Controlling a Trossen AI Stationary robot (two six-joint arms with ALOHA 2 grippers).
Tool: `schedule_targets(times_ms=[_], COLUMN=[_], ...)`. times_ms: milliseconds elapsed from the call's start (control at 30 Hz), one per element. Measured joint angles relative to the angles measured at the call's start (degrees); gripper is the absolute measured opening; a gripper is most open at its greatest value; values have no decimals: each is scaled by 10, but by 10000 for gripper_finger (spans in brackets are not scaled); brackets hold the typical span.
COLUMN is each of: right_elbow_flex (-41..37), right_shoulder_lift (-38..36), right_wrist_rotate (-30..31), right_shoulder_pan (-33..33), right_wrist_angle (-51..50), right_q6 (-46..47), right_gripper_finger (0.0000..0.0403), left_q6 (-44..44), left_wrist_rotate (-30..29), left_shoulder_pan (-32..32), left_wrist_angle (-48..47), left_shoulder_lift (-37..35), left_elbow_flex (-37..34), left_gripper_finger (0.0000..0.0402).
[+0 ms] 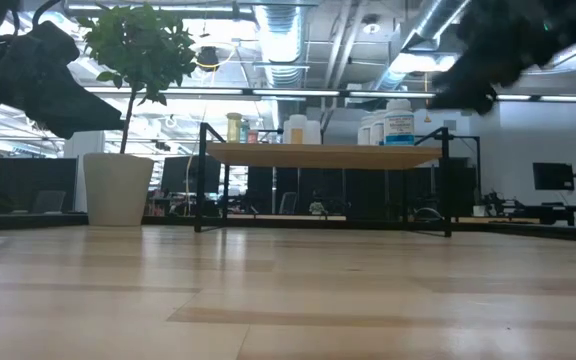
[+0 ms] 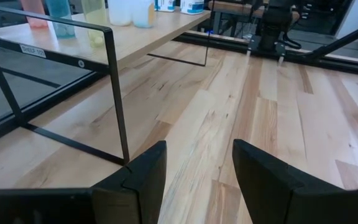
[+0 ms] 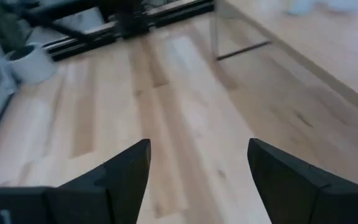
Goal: Pick and place medicine bottles onto shelf by color
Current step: Return to Home Position
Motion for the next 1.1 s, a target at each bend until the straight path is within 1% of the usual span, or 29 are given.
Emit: schedule_targets(times_ms=[100, 200, 400, 533, 633, 767, 967, 1100], right_elbow_flex=[-69, -120, -200, -236, -260, -259, -260, -260], right_shoulder_lift=[-65, -130, -245, -308, -353, -373, -414, -413], right_wrist_rotate=[2, 0, -2, -2, -7, -37, -39, -49], right_shoulder_pan=[-11, -6, 4, -7, -16, -28, -57, -79], right_wrist_angle=[14, 18, 92, 109, 113, 108, 107, 110], right_q6=[4, 30, -87, -117, -120, -132, -159, -165], right_gripper_finger=[290, 290, 290, 290, 290, 290, 290, 290], left_q6=[0, 0, 0, 0, 0, 0, 0, 0], left_wrist_rotate=[0, 0, 0, 0, 0, 0, 0, 0], left_shoulder_pan=[0, 0, 0, 0, 0, 0, 0, 0], left_wrist_angle=[0, 0, 0, 0, 0, 0, 0, 0], left_shoulder_lift=[0, 0, 0, 0, 0, 0, 0, 0], left_elbow_flex=[0, 0, 0, 0, 0, 0, 0, 0], left_gripper_finger=[171, 171, 171, 171, 171, 171, 171, 171])
